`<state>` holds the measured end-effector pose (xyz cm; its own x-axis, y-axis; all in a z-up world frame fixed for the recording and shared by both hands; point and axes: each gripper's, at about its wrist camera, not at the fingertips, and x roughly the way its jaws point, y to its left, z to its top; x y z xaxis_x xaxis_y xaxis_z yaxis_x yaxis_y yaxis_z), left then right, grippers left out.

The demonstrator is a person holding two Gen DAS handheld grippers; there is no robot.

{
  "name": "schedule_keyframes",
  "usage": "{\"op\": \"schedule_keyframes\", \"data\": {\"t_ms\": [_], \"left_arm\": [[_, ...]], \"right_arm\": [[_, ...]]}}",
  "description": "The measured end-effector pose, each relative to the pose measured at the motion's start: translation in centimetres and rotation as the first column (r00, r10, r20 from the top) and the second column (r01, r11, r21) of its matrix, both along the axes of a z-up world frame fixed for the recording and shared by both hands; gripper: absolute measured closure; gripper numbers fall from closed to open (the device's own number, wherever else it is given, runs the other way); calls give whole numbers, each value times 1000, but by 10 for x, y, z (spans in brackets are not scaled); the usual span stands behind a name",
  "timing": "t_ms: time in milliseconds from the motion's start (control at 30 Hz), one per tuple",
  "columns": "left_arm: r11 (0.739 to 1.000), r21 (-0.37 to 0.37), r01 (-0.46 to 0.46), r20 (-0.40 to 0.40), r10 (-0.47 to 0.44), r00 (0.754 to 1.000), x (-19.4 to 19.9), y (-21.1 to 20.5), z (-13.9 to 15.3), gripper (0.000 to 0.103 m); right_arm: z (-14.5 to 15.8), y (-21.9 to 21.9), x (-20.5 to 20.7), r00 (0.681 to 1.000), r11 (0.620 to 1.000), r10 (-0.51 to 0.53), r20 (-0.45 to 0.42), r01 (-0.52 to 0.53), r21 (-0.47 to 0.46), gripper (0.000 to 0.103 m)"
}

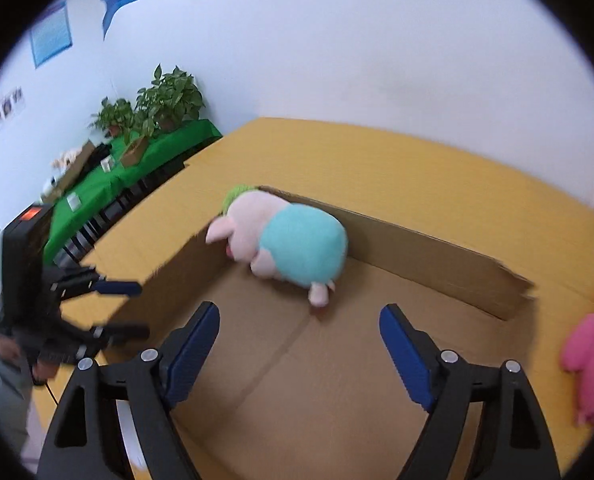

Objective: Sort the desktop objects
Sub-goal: 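Raise the open left gripper out of the box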

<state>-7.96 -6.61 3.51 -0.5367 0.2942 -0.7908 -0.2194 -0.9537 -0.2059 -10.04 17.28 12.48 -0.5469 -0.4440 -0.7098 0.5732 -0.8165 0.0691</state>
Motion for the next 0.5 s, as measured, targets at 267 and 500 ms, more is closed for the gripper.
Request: {"op": "schedule_keyframes", "data": {"t_ms": [267,500], "left_arm": [[992,81,-93,101,85,991,20,9,-39,35],[998,14,-61,122,58,991,36,30,-41,35]], "right_arm": [[-82,73,59,972,994,-97,215,84,70,19],[-102,118,74,953,978,-207,223,205,33,20]]}}
